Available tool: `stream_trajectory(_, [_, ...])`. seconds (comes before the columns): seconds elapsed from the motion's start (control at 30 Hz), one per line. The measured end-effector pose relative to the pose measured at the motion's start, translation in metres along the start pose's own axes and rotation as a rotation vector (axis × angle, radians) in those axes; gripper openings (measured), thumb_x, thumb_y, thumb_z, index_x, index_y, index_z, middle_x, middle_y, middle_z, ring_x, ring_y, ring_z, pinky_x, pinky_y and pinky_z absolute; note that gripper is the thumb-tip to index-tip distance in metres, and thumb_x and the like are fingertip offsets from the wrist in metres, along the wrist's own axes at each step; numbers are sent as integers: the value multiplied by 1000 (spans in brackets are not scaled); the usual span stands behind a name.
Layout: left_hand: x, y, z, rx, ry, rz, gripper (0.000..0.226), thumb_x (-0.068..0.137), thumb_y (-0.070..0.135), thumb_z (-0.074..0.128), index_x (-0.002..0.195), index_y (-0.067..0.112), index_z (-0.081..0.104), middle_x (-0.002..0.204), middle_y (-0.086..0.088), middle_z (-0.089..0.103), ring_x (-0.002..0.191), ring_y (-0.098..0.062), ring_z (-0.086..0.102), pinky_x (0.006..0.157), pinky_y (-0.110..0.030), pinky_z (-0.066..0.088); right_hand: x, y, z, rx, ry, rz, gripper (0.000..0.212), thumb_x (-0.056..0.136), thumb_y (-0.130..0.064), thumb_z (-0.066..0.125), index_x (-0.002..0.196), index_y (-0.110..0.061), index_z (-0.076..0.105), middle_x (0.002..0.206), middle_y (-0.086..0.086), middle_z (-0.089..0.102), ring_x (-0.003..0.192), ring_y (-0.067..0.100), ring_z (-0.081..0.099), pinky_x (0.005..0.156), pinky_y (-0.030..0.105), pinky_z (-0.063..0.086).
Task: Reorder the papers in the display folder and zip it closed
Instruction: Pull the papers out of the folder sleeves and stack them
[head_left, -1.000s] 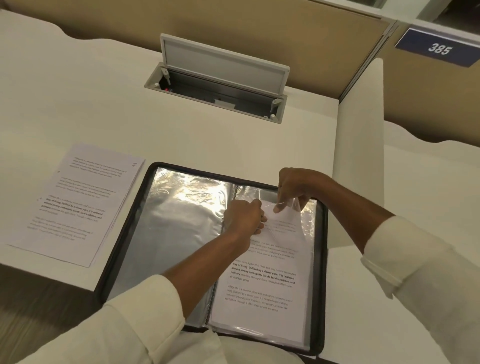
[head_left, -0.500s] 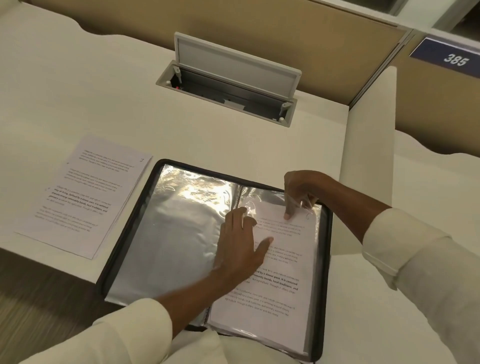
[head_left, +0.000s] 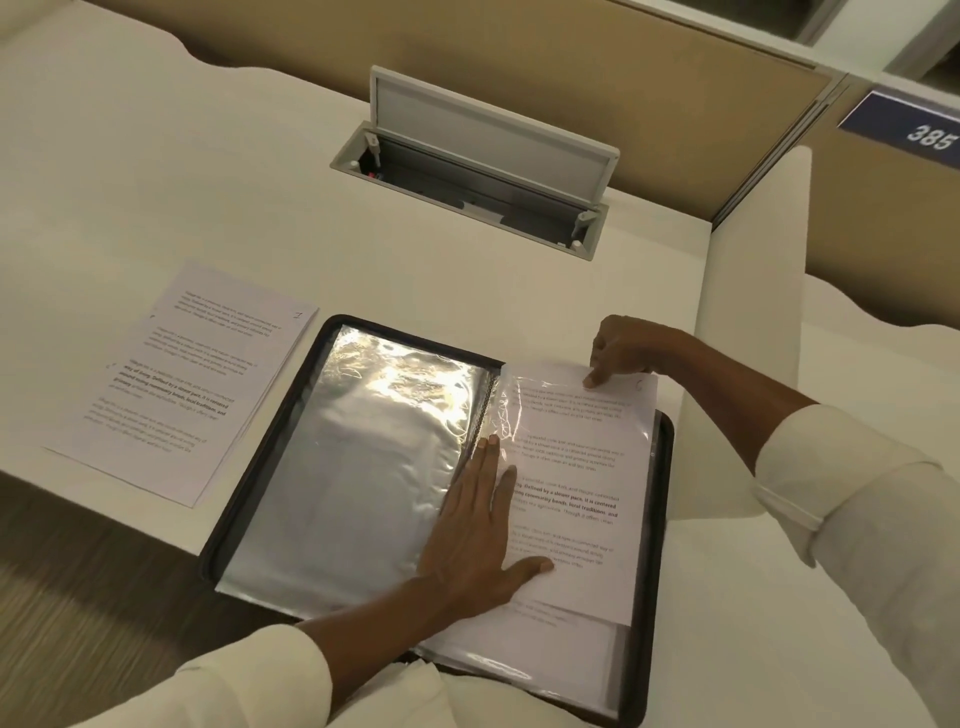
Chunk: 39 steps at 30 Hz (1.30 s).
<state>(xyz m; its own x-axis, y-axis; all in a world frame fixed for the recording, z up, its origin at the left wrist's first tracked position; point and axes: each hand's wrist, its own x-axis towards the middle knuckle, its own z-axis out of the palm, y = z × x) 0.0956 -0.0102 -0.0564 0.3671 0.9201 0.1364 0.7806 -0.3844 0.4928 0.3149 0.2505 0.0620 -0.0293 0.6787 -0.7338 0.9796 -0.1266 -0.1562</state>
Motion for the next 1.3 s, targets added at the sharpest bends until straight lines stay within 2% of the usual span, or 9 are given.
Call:
stream_trajectory(0.1, [-1, 0, -2, 7, -32, -16, 114, 92, 81, 57, 165, -1, 23, 176, -23, -2, 164, -40, 1, 128, -62, 22, 6, 5, -4, -68, 97, -15, 40, 84, -31, 88, 107, -1, 76, 102, 8, 75, 96, 27, 71, 86, 39, 57])
stream_trajectory(0.27, [-4, 1, -5, 4, -47, -4, 113, 94, 80, 56, 164, -2, 24, 176, -23, -2, 164, -40, 1, 128, -62, 22, 10, 11, -23, -54, 303, -22, 39, 85, -36, 86, 109, -7, 74, 101, 5, 69, 92, 25, 65, 81, 40, 54])
stream_trajectory(0.4, [-5, 0, -4, 22, -65, -5, 113, 94, 81, 54, 165, -1, 21, 176, -22, -3, 164, -39, -1, 129, -61, 19, 7, 10, -46, -33, 521, -20, 26, 88, -37, 84, 97, -18, 68, 109, 8, 70, 92, 26, 60, 77, 39, 46])
stream_trajectory(0.57, [-4, 1, -5, 55, -82, -1, 111, 95, 81, 51, 165, -1, 24, 176, -22, -3, 164, -39, -1, 129, -60, 21, -9, 5, -78, 54, 814, -18, 21, 85, -37, 84, 94, -23, 71, 109, 9, 74, 106, 36, 66, 86, 43, 50])
stream_trajectory(0.87, [-3, 0, -3, 74, -137, -16, 112, 95, 84, 45, 168, 4, 16, 176, -20, -11, 164, -38, -9, 131, -59, 15, -62, -3, -116, 106, 1208, -276, 19, 92, -36, 71, 98, -18, 70, 97, 6, 77, 86, 30, 69, 75, 44, 56])
stream_trajectory(0.97, [0, -2, -4, 80, -180, -40, 108, 93, 84, 46, 165, 6, 27, 176, -18, -12, 164, -34, -11, 131, -56, 14, -82, -7, -117, 84, 1242, -522, 21, 93, -37, 69, 92, -15, 72, 93, 6, 78, 78, 25, 68, 63, 37, 52])
stream_trajectory(1.1, [11, -7, -18, -92, -166, -163, 89, 94, 76, 47, 158, 15, 34, 177, -4, 3, 164, -27, 8, 126, -54, 34, -109, -18, -108, 32, 1215, -778, 21, 95, -31, 76, 90, -11, 75, 89, 5, 77, 72, 20, 64, 61, 28, 44])
stream_trajectory(1.17, [21, -10, -33, -218, -79, -273, 89, 94, 74, 55, 159, 19, 30, 173, 4, 8, 159, -21, 19, 117, -49, 47, -122, -24, -99, -13, 1183, -860, 17, 96, -27, 77, 91, -11, 76, 89, 6, 77, 72, 19, 64, 64, 26, 45])
stream_trajectory(1.3, [49, -18, -71, -389, 202, -391, 103, 89, 68, 73, 164, 15, 28, 169, 3, 26, 153, -13, 31, 112, -37, 48, -143, -40, -82, -87, 1096, -963, 16, 96, -26, 78, 93, -10, 77, 96, 7, 78, 75, 20, 65, 66, 30, 52])
